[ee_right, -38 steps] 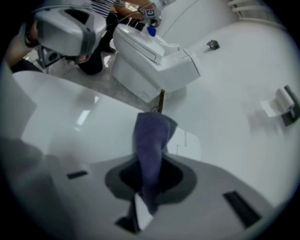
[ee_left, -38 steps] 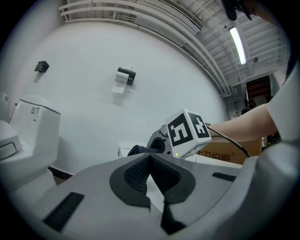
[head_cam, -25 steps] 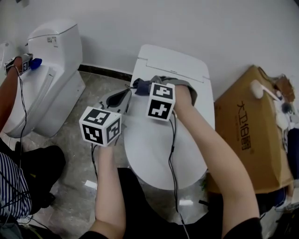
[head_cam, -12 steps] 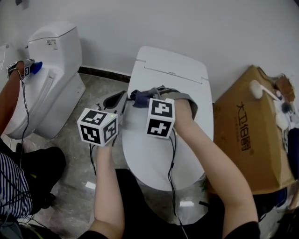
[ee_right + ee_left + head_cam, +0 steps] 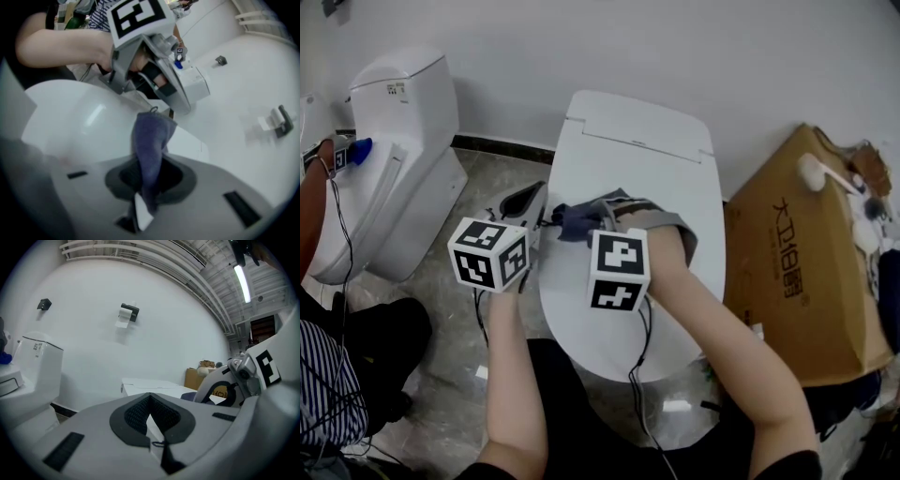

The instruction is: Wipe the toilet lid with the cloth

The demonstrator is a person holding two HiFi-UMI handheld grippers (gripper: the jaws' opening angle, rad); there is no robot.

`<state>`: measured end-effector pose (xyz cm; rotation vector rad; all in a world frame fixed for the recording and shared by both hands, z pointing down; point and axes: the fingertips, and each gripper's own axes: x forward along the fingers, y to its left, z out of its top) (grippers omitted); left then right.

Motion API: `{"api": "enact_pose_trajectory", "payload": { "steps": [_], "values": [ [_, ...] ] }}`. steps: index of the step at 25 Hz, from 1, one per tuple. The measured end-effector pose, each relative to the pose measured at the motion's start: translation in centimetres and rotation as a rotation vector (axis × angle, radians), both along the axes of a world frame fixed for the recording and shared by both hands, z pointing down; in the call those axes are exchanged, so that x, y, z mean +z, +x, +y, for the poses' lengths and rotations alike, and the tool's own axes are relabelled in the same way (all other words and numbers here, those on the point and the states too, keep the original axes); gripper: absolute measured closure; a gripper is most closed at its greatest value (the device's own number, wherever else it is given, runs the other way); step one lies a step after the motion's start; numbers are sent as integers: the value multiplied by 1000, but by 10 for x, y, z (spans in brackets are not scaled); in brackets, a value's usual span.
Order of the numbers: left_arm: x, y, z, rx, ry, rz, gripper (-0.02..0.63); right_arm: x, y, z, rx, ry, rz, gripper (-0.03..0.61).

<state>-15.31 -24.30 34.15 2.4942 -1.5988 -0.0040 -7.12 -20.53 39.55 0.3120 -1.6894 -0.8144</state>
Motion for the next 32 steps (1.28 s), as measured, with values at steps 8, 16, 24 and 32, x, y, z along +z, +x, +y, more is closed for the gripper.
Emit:
{"api": "enact_pose_trajectory", "payload": {
  "steps": [8, 16, 24, 32],
  "values": [
    [-3, 5, 0, 0, 6, -24, 598, 0, 6, 32, -20, -3, 3, 512],
    [-2, 7, -2, 4, 3, -27, 598, 0, 10, 57, -31, -3, 0, 512],
    [-8, 12, -1, 10, 17, -38, 598, 0, 14, 78, -45, -10, -18, 512],
    [-15, 18, 0, 11, 32, -89, 598, 0, 17, 106, -67, -39, -76, 512]
  ]
}}
